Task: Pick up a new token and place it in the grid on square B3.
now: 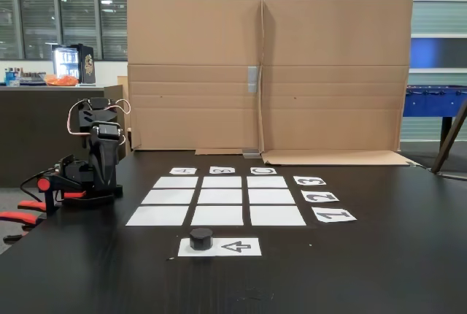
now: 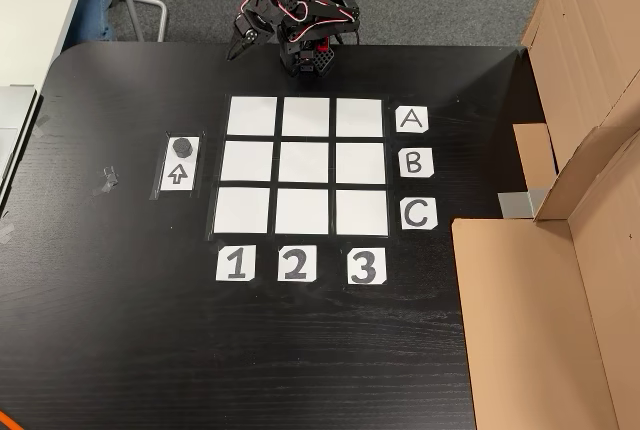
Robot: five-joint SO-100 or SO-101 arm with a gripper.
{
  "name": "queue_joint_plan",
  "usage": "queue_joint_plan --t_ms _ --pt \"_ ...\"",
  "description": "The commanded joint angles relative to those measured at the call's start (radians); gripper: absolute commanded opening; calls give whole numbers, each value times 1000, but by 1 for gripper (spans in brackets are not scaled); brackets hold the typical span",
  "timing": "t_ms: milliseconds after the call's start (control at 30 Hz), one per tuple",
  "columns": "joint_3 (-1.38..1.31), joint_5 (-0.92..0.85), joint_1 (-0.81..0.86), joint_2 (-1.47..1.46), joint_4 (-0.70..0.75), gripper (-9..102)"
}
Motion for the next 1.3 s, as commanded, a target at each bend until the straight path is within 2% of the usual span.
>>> queue_joint_plan --t_ms 0,300,533,867,967,1267 --pt "-52 -9 9 -3 -14 -1" --pt "-163 11 -35 -44 32 -1" --pt "-420 57 -66 -422 5 -1" --pt "-666 130 -81 -767 -61 -1" --pt "-710 89 -54 -876 -163 -1" --pt "-904 94 -41 -1143 -213 -1"
